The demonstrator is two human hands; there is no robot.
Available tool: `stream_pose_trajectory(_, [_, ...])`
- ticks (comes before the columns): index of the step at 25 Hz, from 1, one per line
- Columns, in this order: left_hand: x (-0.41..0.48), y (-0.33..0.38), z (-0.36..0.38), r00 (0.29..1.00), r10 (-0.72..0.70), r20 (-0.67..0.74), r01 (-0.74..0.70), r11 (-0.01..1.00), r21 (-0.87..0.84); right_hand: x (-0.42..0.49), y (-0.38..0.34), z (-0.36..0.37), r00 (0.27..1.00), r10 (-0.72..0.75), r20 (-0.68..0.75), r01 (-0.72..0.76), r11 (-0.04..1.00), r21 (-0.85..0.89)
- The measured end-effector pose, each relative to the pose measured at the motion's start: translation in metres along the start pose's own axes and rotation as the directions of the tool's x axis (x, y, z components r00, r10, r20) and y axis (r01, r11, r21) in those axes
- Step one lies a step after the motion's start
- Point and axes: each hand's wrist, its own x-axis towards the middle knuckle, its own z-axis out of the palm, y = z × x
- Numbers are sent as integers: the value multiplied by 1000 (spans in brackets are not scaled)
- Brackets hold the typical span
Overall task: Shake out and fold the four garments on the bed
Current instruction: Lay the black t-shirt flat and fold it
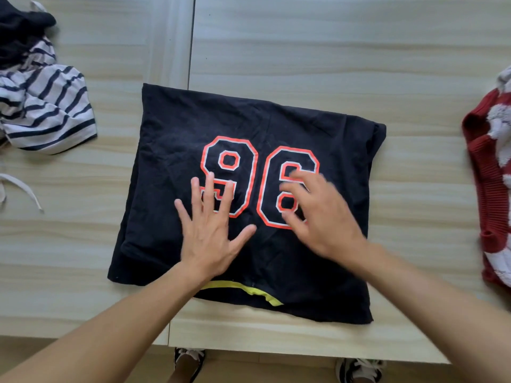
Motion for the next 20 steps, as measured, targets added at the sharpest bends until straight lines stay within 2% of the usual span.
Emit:
stream_pose_trajectory(1, [10, 10, 4, 999, -39, 23, 39, 999, 10, 23, 12, -2, 999, 25, 34, -24, 998, -51])
stream_pose_trajectory(3, [27, 22, 14, 995, -70, 73, 64, 995, 80, 49, 41, -6, 973, 120, 196, -88, 982, -169])
stream_pose_trajectory(5, [45, 17, 14, 996, -8, 90, -8, 984, 180, 38, 69, -7, 939, 215, 269, -142, 954, -265])
stream_pose_trajectory(7, [77, 5, 3, 977, 166, 131, -196, 943, 270, 4, 74, -8, 942, 262, 208, -179, 920, -349])
stream_pose_trajectory(8, [96, -1, -8, 946, 270, 181, -314, 902, 297, -14, 67, -9, 938, 292, 188, -206, 904, -375])
stream_pose_trajectory(10, [128, -9, -32, 850, 437, 295, -518, 796, 313, -50, 41, -9, 907, 351, 234, -238, 884, -402])
stream_pose_trajectory(12, [133, -19, -43, 765, 541, 349, -638, 710, 298, -74, 9, -12, 857, 389, 339, -252, 889, -383])
stream_pose_trajectory(14, [115, -34, -43, 738, 600, 310, -674, 681, 285, -76, -8, -16, 826, 392, 406, -280, 910, -307])
stream_pose_trajectory(16, [85, -45, -39, 802, 569, 182, -597, 755, 271, -58, -6, -20, 863, 371, 343, -302, 923, -239])
stream_pose_trajectory(18, [43, -43, -36, 872, 490, 22, -488, 863, 126, -49, 10, -28, 926, 324, 192, -286, 936, -204])
stream_pose_trajectory(19, [14, -40, -33, 864, 504, -5, -503, 863, 45, -54, 18, -31, 940, 297, 170, -266, 947, -182])
stream_pose_trajectory(20, [-20, -39, -24, 818, 575, -4, -575, 818, 13, -66, 23, -33, 946, 241, 215, -207, 964, -167])
